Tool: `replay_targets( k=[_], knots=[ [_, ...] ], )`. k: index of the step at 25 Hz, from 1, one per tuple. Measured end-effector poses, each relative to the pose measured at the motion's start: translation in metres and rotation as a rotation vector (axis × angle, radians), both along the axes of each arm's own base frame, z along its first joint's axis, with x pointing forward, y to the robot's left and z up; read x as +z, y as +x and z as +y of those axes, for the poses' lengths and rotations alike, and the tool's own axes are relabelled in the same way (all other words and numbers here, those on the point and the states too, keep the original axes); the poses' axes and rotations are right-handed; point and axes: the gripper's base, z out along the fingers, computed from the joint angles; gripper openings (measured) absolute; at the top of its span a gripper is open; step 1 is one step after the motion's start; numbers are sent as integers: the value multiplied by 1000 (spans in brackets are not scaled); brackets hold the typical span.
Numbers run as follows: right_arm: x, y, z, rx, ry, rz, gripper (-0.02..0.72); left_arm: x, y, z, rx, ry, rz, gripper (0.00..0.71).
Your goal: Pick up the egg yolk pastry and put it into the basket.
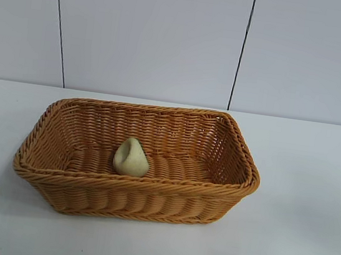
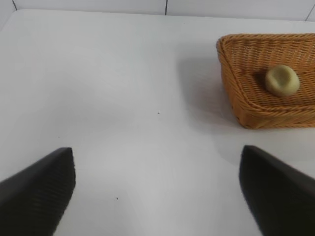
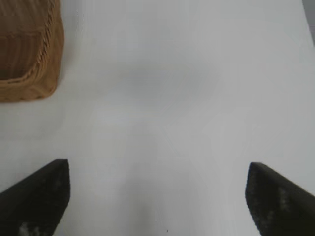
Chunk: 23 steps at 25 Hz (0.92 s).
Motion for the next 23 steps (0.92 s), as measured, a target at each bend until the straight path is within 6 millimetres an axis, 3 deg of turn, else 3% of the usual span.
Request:
replay_targets(
  k=[6, 23],
  knots=[
    [2, -27, 0, 1, 3, -172, 695, 0, 0, 0, 0, 0, 0, 648],
    [2, -28, 0, 0, 2, -180, 695, 0, 0, 0, 1, 1, 0, 648]
  ],
)
